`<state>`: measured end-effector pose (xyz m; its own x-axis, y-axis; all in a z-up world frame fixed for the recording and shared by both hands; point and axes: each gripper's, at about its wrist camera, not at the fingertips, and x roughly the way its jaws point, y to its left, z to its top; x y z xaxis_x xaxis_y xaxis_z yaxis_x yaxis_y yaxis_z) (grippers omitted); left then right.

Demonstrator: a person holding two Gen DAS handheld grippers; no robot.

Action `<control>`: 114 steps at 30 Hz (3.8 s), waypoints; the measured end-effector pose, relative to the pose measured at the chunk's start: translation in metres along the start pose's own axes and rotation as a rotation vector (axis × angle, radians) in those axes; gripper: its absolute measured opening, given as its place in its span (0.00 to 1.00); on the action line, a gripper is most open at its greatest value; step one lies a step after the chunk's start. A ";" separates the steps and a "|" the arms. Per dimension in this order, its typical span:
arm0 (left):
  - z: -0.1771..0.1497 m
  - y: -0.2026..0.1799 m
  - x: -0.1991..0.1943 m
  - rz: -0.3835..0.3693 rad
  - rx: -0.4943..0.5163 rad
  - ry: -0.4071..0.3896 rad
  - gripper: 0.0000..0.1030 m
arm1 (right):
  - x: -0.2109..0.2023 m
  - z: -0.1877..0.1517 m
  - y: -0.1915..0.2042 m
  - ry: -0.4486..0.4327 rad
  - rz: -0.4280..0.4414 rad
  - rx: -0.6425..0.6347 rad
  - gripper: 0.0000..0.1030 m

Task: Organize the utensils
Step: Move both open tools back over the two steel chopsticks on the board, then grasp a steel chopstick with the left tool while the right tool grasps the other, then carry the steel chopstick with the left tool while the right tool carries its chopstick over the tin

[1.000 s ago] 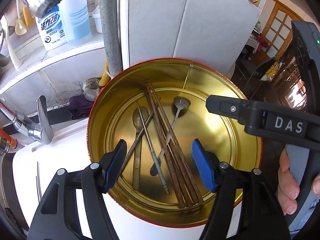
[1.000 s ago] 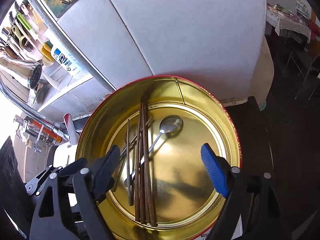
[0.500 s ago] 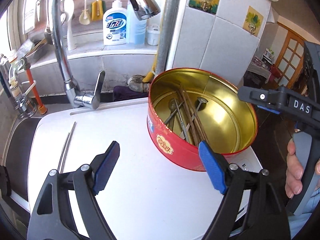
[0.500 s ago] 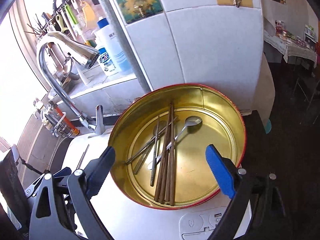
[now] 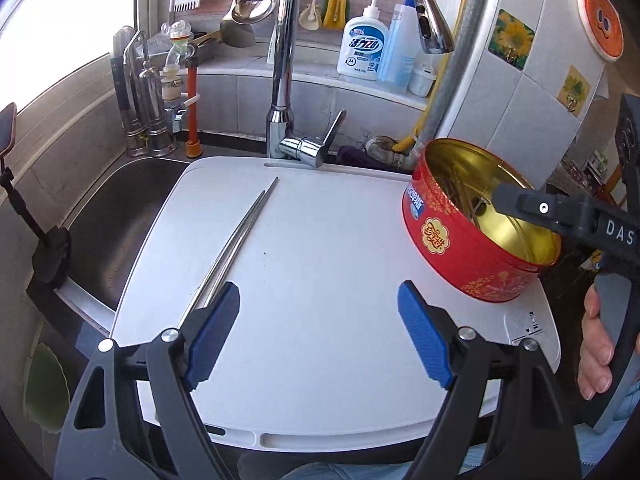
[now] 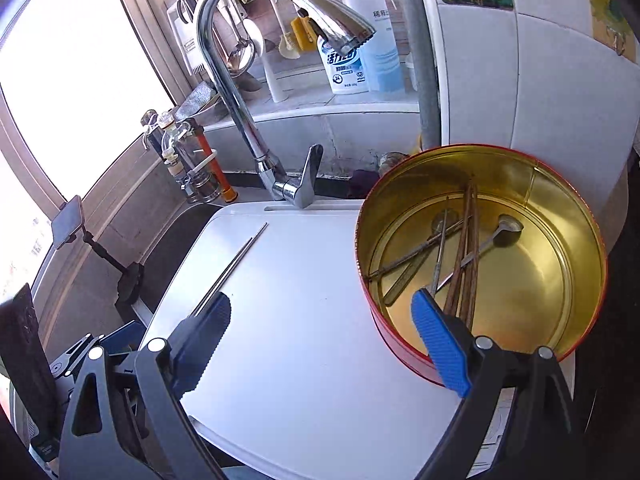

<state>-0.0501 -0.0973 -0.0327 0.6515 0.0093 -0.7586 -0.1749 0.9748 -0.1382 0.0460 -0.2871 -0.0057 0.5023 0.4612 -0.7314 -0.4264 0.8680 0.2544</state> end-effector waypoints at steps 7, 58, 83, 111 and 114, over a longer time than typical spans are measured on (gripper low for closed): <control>0.010 0.075 0.034 -0.055 0.037 0.054 0.77 | 0.061 -0.002 0.057 0.089 -0.094 0.031 0.90; 0.025 0.136 0.126 -0.216 0.466 0.138 0.76 | 0.233 -0.001 0.121 0.412 -0.390 0.097 0.77; 0.042 0.150 0.109 -0.290 0.255 0.168 0.05 | 0.198 0.004 0.145 0.334 -0.314 0.080 0.06; 0.055 -0.031 0.009 -0.186 0.149 -0.112 0.05 | -0.026 -0.019 -0.007 -0.259 -0.205 0.038 0.06; 0.056 -0.060 0.011 -0.183 0.127 -0.119 0.05 | -0.041 -0.022 -0.042 -0.261 -0.217 0.058 0.06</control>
<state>0.0092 -0.1435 0.0027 0.7477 -0.1506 -0.6468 0.0432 0.9829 -0.1789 0.0268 -0.3465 -0.0007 0.7550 0.2899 -0.5881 -0.2488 0.9565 0.1521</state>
